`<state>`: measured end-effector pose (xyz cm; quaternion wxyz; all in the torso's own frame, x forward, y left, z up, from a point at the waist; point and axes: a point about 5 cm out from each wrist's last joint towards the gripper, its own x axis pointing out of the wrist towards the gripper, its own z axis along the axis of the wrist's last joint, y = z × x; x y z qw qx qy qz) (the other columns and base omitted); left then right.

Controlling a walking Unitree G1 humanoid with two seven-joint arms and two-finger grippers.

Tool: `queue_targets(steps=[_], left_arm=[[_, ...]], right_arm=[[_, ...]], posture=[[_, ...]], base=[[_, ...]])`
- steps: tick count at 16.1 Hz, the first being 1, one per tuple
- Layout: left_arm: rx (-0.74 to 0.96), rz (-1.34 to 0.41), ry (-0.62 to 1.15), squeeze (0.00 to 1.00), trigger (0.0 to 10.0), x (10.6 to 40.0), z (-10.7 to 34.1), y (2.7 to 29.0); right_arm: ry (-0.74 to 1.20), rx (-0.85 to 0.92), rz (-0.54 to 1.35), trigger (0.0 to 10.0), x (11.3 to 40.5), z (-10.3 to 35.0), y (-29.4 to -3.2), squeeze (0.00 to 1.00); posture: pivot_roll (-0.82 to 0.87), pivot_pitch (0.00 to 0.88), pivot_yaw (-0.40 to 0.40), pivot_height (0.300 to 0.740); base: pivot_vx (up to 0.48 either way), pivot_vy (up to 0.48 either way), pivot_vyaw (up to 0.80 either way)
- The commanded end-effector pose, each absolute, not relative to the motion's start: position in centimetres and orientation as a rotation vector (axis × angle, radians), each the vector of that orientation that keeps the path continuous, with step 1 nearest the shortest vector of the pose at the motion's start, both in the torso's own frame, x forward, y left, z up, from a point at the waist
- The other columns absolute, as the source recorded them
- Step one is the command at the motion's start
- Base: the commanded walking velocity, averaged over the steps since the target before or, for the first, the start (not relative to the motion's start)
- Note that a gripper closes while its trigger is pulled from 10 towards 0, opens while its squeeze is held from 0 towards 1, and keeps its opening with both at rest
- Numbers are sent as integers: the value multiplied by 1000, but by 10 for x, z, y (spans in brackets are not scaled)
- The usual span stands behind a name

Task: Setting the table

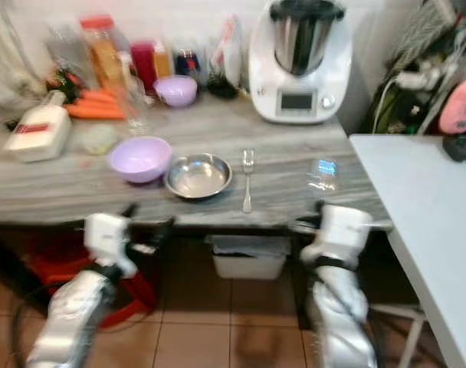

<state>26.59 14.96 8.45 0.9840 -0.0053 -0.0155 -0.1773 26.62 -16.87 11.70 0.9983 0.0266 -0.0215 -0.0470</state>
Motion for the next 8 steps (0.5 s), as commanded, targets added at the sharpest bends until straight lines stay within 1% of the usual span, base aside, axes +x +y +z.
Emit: queue_targets(steps=[1,2,4,5,8], left_arm=[[-11,-376,-48,0,10000,267,89,141],[-11,-374,-47,0,10000,266,89,141],[-10,-373,-46,0,10000,265,88,141],[-8,-367,-43,0,10000,264,88,142],[-13,-341,-41,0,10000,261,87,146]], right_arm=[[-71,23,-104,10000,265,123,-177,0],[-75,19,-96,10000,265,123,-177,0],[-76,19,-96,10000,265,123,-176,0],[-76,24,-95,10000,265,123,-175,0],[-72,27,-86,10000,264,122,-174,0]], posture=[[5,0,26,740],[5,0,23,740],[5,0,23,740],[5,0,23,740],[5,0,23,740]], base=[[435,0,0],[409,0,0],[407,0,494],[341,0,0],[0,0,0]])
